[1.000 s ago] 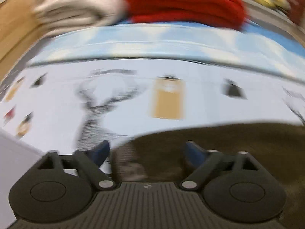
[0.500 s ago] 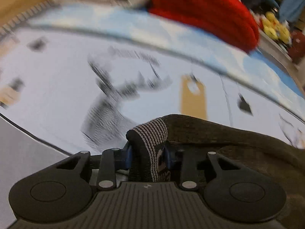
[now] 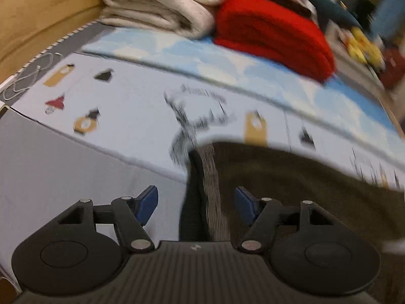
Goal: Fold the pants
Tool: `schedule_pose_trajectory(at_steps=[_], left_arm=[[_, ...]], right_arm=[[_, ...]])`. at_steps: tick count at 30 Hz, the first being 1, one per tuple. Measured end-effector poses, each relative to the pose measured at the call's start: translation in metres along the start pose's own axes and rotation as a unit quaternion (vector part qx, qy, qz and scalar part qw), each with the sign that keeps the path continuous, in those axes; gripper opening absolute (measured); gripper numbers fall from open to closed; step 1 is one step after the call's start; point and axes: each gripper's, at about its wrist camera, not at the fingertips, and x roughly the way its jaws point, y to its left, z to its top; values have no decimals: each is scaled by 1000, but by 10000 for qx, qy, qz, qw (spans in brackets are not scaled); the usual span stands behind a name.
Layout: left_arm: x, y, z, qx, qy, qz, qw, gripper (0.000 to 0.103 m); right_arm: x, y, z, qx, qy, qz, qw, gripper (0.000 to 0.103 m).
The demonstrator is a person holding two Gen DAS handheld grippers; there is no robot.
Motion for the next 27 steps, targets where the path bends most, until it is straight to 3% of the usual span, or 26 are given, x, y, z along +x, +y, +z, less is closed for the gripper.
schedule_pose_trajectory(at_steps=[4, 6, 10, 12, 15, 19, 21, 23, 27], left_arm=[[13, 0, -60, 253, 199, -149, 9994, 72], [30, 6, -78, 322, 475, 39, 9983, 69], [39, 20, -87, 215, 500, -45, 9985, 71], [46, 19, -89, 225, 620, -196, 9976, 74], [62, 12, -88, 365, 920, -339, 9945, 74], [83, -1, -93, 689, 1212, -233, 9900, 74], [95, -5, -101, 854, 1576, -129, 9837, 74], [97, -10, -106, 1075, 1562, -89, 9818, 74], [90, -5, -104, 1073, 1532, -145, 9822, 45]], right_arm=[[-6, -7, -5, 1, -30, -94, 10000, 41], [-7, -13, -4, 6, -34, 1, 10000, 41], [-1, -24, -12, -361, 109, -223, 9990, 41], [9, -37, -16, 31, 436, -267, 9987, 41], [15, -50, -19, 460, 534, -339, 9969, 41], [22, -52, -24, 451, 672, -475, 9956, 41], [23, -50, -27, 333, 706, -523, 9956, 41], [23, -47, -28, 172, 712, -556, 9958, 41], [27, -45, -29, -21, 824, -583, 9949, 41]])
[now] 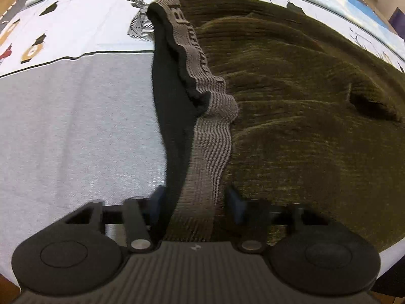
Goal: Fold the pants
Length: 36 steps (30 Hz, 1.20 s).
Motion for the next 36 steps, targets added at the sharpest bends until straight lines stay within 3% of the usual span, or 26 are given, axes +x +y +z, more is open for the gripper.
schedule_pose_trajectory(at_steps=[2, 4, 6, 9, 12, 14, 16, 18, 20, 21, 23, 25, 29, 30, 31, 33, 36], left_arm=[[-10, 6, 0, -157, -93, -128, 9998, 33], [-23, 12, -3, -237, -272, -22, 9993, 14], [-32, 23, -7, -504, -323, 25, 9982, 11], [-30, 22, -15, -336, -92, 148, 9993, 11], [-34, 4, -11, -40, -134, 529, 9985, 23], [-49, 0, -10, 110, -445, 708, 9964, 23], [-65, -8, -9, 224, -902, 486, 9945, 24], [-70, -17, -9, 350, -1038, 47, 9940, 24], [-63, -28, -11, 652, -856, -221, 9939, 27], [-53, -35, -13, 867, -568, -166, 9945, 28], [-24, -42, -21, 1199, 215, 284, 9921, 28], [-24, -46, -22, 1386, 188, 361, 9895, 30], [-36, -42, -11, 889, -23, 133, 9959, 34], [-41, -43, -11, 881, -138, 106, 9960, 43], [-45, -46, -9, 878, -232, 131, 9958, 59], [-51, -53, -5, 924, -429, 230, 9945, 78], [-63, -67, -2, 1070, -969, 423, 9886, 79]], right_arm=[[1, 0, 0, -37, 48, -25, 10000, 41], [2, 2, 0, -47, 79, -30, 10000, 41], [3, 4, 0, -86, 94, -28, 9999, 41], [4, 10, 0, -181, 121, -1, 9998, 41], [5, 16, 0, -312, 142, 11, 9994, 41], [5, 20, -1, -370, 155, 33, 9992, 41], [5, 23, -1, -429, 172, 50, 9989, 41], [5, 24, -2, -477, 181, 37, 9987, 41], [6, 23, -2, -473, 203, 28, 9987, 41], [6, 22, -2, -452, 211, 18, 9988, 41], [6, 20, -2, -404, 216, 1, 9989, 41], [6, 19, -2, -378, 211, 1, 9991, 41], [4, 15, -2, -303, 158, 27, 9994, 41], [4, 13, -1, -262, 130, 34, 9996, 41], [3, 12, 0, -209, 103, 39, 9997, 41], [1, 11, 1, -109, 37, 87, 9999, 41], [-2, 13, 3, -108, -108, 118, 9998, 41]])
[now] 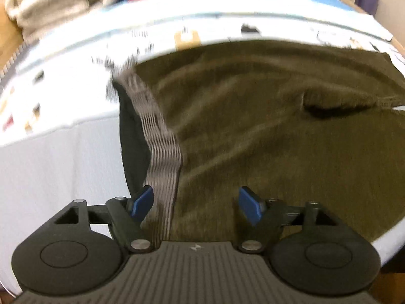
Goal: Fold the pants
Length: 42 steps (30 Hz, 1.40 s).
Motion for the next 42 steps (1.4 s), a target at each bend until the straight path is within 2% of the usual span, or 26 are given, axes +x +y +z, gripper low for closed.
schedule_pose_trajectory(at_steps=[5, 6, 8, 9, 12, 15, 18, 22, 25, 28, 31, 35, 37, 39, 40, 42], left_arm=[[-10, 0, 14, -396, -502, 149, 9978, 79], [-10, 2, 17, -503, -536, 140, 9972, 78], [-7, 7, 23, -722, -443, -227, 9961, 78], [-5, 7, 25, -824, -411, -265, 9954, 78], [-3, 4, 30, -863, -479, -50, 9951, 78], [-4, 4, 35, -1038, -628, -45, 9926, 78], [-9, -1, 40, -998, -927, 131, 9906, 78], [-9, -13, 52, -872, -1205, 381, 9881, 78], [-5, -21, 63, -850, -1312, 400, 9869, 78], [2, -29, 75, -820, -1306, 246, 9877, 77], [11, -37, 87, -625, -1382, 384, 9877, 68], [28, -42, 105, -437, -1325, 541, 9887, 62], [40, -38, 116, -503, -1190, 731, 9889, 37], [52, -27, 125, -733, -1076, 779, 9884, 23], [57, -21, 130, -842, -1052, 761, 9880, 19], [67, -12, 136, -962, -1040, 779, 9869, 19]], right_arm=[[-5, 6, 5, -40, -363, 69, 9993, 41], [-7, 7, 6, -27, -450, 107, 9989, 41], [-8, 8, 7, 1, -567, 175, 9982, 41], [-9, 8, 8, 35, -618, 200, 9979, 41], [-10, 8, 10, 135, -694, 171, 9974, 41], [-9, 8, 12, 211, -699, 125, 9973, 41], [-8, 12, 16, 218, -743, 129, 9969, 43], [-6, 21, 21, 243, -798, 244, 9962, 52], [-3, 29, 26, 329, -798, 408, 9954, 52], [0, 38, 31, 423, -762, 621, 9943, 52], [2, 50, 36, 421, -754, 862, 9925, 52], [2, 68, 39, 215, -822, 945, 9919, 52], [5, 74, 40, 168, -741, 1029, 9918, 52], [7, 78, 42, 152, -681, 1105, 9914, 49], [8, 80, 42, 131, -651, 1121, 9915, 46], [11, 83, 43, 93, -584, 1151, 9916, 42]])
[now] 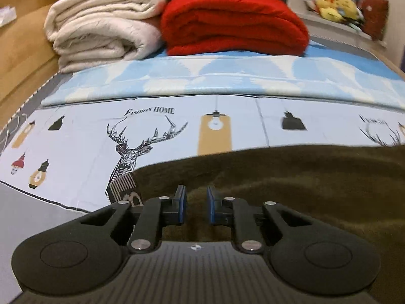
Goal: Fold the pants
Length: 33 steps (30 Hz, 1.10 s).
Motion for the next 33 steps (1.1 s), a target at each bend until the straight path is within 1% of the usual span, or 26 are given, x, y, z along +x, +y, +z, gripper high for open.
schedule_pose_trajectory(at_steps=[1, 2, 3, 4, 5, 6, 7, 8, 10, 12, 13, 15, 16, 19, 22, 24, 26, 27, 29, 30, 31, 32, 33], left_arm=[[8, 2, 3, -24, 10, 49, 10000, 19], [14, 3, 6, -55, 17, 95, 9999, 20], [21, 5, 8, -105, 22, 130, 9999, 24], [28, 6, 10, -134, 38, 131, 9998, 30], [34, 7, 11, -141, 41, 89, 9999, 34], [40, 6, 12, -127, 32, 30, 9999, 45], [45, 5, 13, -85, 13, 7, 10000, 57], [49, 3, 14, -25, -42, 30, 10000, 62], [55, -1, 17, 121, -240, 85, 9996, 79], [61, -3, 21, 227, -368, -8, 9991, 89], [64, -4, 23, 280, -366, -104, 9989, 94], [71, -5, 27, 426, -298, -323, 9981, 97], [75, -5, 29, 525, -252, -425, 9974, 101], [85, -6, 32, 754, -190, -678, 9947, 102], [98, -7, 30, 831, -22, -928, 9922, 102], [107, -13, 24, 976, 131, -957, 9905, 102], [112, -21, 18, 1171, 122, -863, 9893, 102], [115, -26, 16, 1290, 97, -691, 9892, 99], [119, -29, 16, 1326, 140, -421, 9902, 75], [122, -27, 18, 1201, 206, -385, 9918, 49], [123, -22, 21, 1028, 244, -474, 9933, 14], [122, -19, 23, 887, 253, -560, 9942, 6], [119, -21, 24, 902, 223, -546, 9942, 6]], right_arm=[[2, 0, 0, -8, 46, 24, 10000, 41], [4, 1, 0, -14, 97, 51, 9999, 36], [5, 1, 0, -29, 156, 83, 9998, 31], [7, 1, -1, -68, 208, 118, 9997, 20], [8, 1, -1, -111, 223, 130, 9996, 7], [8, 2, -1, -173, 215, 120, 9995, 3], [8, 2, -1, -247, 182, 88, 9995, 3], [8, 2, -1, -289, 167, 69, 9994, 3], [9, 1, -1, -310, 186, 63, 9993, 3], [12, -1, -1, -294, 235, 58, 9993, 3], [13, -2, -1, -267, 261, 65, 9993, 3], [15, -3, 0, -217, 317, 97, 9992, 3], [17, -3, -1, -215, 340, 106, 9991, 4], [20, -3, -2, -294, 383, 86, 9988, 4], [22, -6, -2, -319, 439, 33, 9985, 4], [23, -9, -1, -285, 458, -1, 9985, 4], [22, -13, 0, -227, 441, -26, 9988, 4], [22, -15, 0, -207, 433, -40, 9988, 4], [22, -18, 0, -187, 452, -68, 9988, 4], [21, -19, 0, -183, 461, -77, 9987, 4], [22, -21, 0, -188, 468, -92, 9987, 4], [21, -21, 0, -200, 472, -109, 9986, 4], [21, -23, -1, -221, 478, -139, 9985, 4]])
